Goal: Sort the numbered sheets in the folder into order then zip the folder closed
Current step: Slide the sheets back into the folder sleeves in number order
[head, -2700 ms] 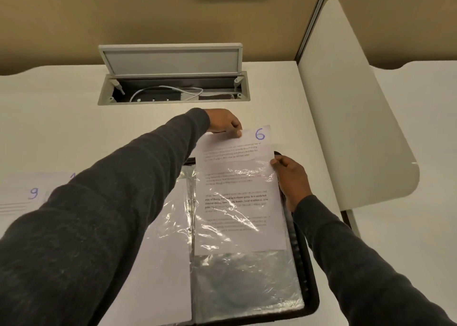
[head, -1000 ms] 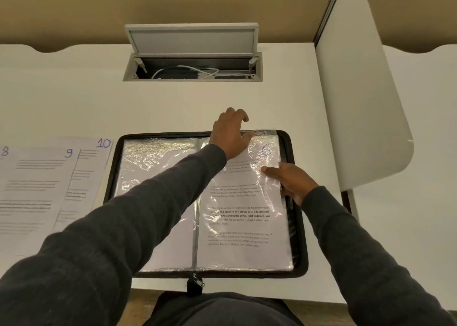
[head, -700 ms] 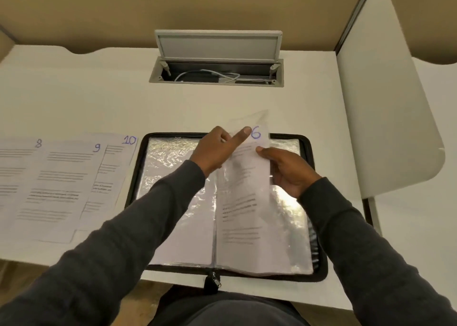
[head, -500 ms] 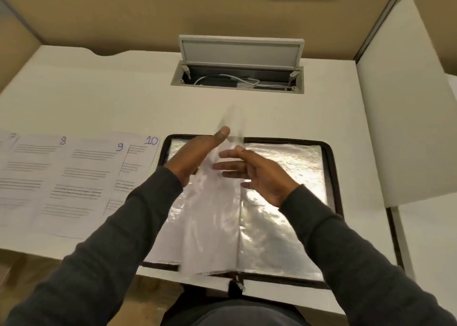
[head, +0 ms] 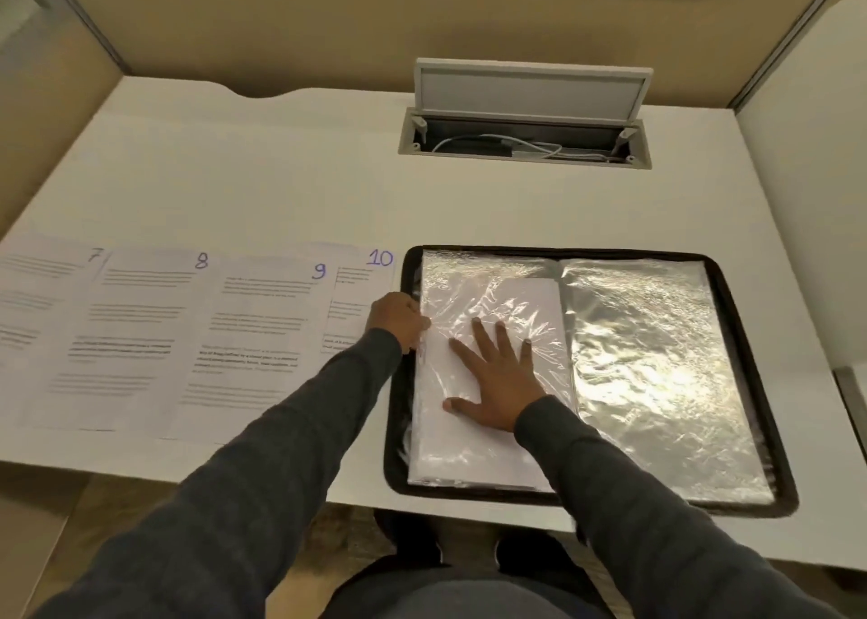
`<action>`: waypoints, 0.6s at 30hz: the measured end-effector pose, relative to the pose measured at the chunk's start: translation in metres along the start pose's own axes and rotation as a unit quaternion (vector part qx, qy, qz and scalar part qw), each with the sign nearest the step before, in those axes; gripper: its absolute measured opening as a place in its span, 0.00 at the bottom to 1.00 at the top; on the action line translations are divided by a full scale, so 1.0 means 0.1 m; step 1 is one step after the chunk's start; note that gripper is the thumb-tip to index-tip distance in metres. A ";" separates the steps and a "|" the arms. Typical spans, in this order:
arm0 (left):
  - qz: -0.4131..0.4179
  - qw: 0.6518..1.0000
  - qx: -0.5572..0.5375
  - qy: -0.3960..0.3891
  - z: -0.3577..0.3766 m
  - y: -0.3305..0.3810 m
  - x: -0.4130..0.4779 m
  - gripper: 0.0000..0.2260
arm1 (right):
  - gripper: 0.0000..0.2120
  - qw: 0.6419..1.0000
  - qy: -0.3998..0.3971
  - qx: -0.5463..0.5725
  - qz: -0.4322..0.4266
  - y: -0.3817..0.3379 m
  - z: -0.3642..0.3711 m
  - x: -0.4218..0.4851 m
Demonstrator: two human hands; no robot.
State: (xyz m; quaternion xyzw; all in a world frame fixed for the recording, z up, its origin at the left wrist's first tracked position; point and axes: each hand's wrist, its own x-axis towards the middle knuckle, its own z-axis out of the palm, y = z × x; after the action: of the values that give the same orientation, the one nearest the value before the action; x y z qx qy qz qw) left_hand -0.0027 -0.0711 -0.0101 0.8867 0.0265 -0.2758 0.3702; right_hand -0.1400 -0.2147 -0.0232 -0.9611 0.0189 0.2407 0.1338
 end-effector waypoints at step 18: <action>0.047 0.990 0.057 0.118 -0.33 -0.50 -0.23 0.11 | 0.43 0.995 0.079 0.005 -0.059 -0.54 -0.14 0.20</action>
State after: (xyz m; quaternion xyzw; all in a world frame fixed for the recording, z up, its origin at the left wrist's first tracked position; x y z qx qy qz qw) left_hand -0.0195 -0.0093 -0.0112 0.9328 0.0129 -0.1529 0.3260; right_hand -0.1107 -0.1658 -0.0071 -0.9759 -0.0260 0.1555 0.1511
